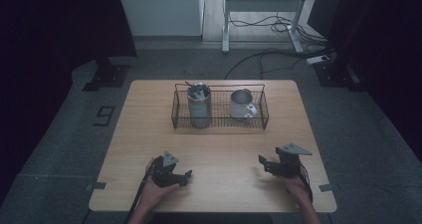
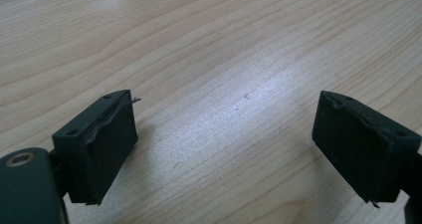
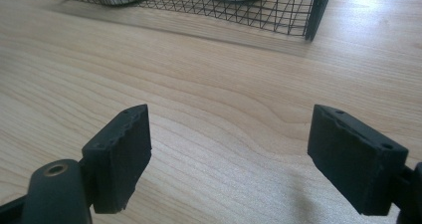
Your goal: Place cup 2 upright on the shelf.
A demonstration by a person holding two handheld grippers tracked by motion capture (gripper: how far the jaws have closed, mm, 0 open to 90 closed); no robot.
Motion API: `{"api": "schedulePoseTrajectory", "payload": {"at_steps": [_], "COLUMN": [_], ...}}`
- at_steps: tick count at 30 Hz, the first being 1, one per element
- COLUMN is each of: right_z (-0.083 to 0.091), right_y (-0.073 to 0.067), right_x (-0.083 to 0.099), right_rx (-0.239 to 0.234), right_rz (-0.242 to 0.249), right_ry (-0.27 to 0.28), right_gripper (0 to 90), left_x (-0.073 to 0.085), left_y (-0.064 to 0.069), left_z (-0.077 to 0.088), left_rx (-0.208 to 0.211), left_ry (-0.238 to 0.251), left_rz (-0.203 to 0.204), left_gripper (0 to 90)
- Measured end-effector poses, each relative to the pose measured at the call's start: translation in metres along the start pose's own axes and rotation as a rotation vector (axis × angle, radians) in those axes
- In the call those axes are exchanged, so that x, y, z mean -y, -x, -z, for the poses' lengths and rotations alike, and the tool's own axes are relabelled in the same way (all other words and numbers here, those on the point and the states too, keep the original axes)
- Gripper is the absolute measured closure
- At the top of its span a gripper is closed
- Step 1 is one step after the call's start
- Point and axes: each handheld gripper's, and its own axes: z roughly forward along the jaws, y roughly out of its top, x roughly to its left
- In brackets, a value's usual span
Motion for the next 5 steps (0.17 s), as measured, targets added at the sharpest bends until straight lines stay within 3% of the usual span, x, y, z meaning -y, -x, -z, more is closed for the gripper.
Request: {"api": "schedulePoseTrajectory", "payload": {"at_steps": [5], "right_z": [-0.0003], "right_y": [0.0015], "right_x": [-0.0002], "right_rx": [0.001], "right_rz": [-0.015], "right_ry": [0.016], "right_gripper": [17.2], "left_x": [0.0004], "left_y": [0.0014], "left_z": [0.0004], "left_rx": [0.001], "left_ry": [-0.001], "left_rz": [-0.002], "left_gripper": [10.4]}}
